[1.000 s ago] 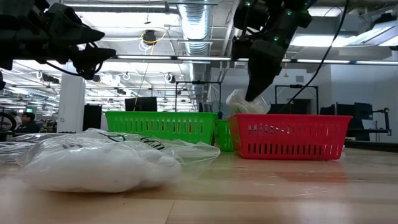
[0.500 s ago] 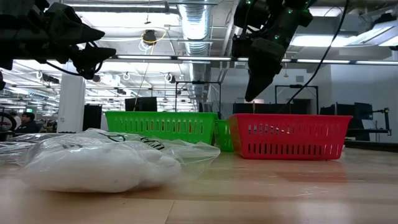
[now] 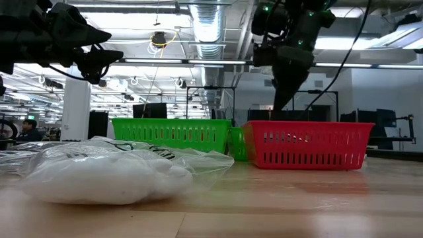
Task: Pick & Place Travel size toiletries
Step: Put the silver nail cutter into the left green basket
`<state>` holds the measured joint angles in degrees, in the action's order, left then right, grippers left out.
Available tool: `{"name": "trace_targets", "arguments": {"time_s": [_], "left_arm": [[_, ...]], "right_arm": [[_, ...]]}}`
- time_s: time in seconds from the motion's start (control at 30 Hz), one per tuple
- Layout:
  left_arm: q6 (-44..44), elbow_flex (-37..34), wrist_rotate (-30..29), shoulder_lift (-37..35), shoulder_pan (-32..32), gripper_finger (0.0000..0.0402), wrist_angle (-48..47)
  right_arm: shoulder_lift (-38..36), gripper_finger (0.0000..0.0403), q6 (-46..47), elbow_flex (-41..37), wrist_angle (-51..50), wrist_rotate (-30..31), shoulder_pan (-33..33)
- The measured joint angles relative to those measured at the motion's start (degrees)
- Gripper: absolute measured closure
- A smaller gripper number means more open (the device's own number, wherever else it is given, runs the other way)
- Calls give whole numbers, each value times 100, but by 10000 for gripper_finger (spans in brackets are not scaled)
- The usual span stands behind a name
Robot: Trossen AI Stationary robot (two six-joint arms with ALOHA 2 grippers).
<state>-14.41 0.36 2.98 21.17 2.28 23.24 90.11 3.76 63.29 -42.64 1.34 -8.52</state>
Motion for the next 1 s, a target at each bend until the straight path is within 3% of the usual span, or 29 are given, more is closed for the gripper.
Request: {"name": "trace_targets", "arguments": {"time_s": [0.47, 1.0], "left_arm": [[1, -2, 1, 0, 0, 188, -2], [22, -2, 2, 0, 0, 188, 0]], "right_arm": [[-267, 280, 377, -118, -567, 2, -623], [-1266, 280, 1105, -1412, -545, 7, -1103]]}}
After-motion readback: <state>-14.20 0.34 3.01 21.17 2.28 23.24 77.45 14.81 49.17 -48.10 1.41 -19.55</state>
